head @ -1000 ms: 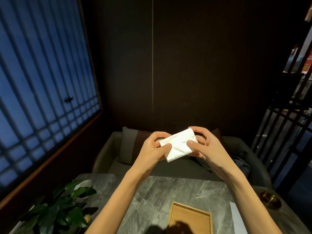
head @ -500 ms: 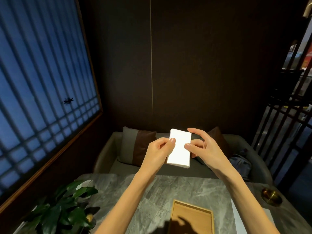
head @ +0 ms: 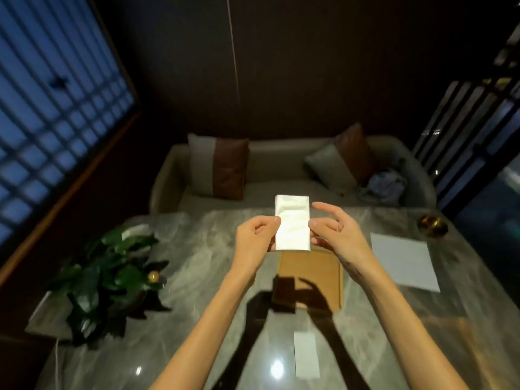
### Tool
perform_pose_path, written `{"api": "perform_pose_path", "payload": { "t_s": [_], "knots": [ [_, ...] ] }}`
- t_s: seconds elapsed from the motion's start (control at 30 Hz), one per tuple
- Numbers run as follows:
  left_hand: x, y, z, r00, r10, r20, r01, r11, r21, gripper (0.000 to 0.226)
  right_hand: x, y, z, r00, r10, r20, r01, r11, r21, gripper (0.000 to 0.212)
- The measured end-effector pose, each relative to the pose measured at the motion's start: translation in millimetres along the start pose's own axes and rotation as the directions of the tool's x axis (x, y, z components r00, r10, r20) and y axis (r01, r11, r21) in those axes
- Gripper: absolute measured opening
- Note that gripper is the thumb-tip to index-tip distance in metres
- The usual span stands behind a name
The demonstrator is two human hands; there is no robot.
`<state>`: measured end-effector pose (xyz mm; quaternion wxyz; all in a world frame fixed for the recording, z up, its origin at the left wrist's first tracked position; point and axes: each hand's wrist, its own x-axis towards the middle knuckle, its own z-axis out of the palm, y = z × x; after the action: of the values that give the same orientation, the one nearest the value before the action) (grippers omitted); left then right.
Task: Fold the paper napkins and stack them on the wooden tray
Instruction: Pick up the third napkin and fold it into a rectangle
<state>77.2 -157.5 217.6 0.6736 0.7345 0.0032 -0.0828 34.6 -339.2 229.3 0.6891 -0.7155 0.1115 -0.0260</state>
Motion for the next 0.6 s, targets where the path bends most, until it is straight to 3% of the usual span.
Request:
{"api": "perform_pose_path", "payload": {
  "t_s": [0.13, 0.23, 0.3, 0.37, 0.47, 0.6],
  "knots": [
    [-36, -111, 10, 0.965, -0.255, 0.059, 0.252, 0.967, 0.043, 0.024, -37, 114, 11, 0.953, 0.289, -0.089, -0.278, 0.953, 0.117, 0.039],
    [-61, -194, 21, 0.914, -0.397, 0.086, 0.376, 0.907, 0.192, 0.023, -66, 195, 13, 0.893, 0.425, -0.148, -0.428, 0.904, 0.013, 0.032],
    [-71, -241, 29, 0.908, -0.416, 0.049, 0.380, 0.868, 0.321, 0.018, -80, 240, 14, 0.874, 0.436, -0.216, -0.465, 0.878, -0.110, 0.024],
    [-77, -276, 39, 0.893, -0.450, 0.026, 0.416, 0.844, 0.340, 0.009, -93, 277, 15, 0.846, 0.453, -0.282, -0.504, 0.851, -0.144, 0.023],
    [-83, -314, 54, 0.871, -0.490, 0.030, 0.434, 0.798, 0.419, 0.014, -102, 310, 12, 0.810, 0.487, -0.325, -0.559, 0.810, -0.179, 0.026],
    [-83, -336, 64, 0.832, -0.555, 0.017, 0.473, 0.723, 0.503, 0.024, -101, 337, 9, 0.817, 0.483, -0.315, -0.555, 0.806, -0.206, 0.019]
  ]
}}
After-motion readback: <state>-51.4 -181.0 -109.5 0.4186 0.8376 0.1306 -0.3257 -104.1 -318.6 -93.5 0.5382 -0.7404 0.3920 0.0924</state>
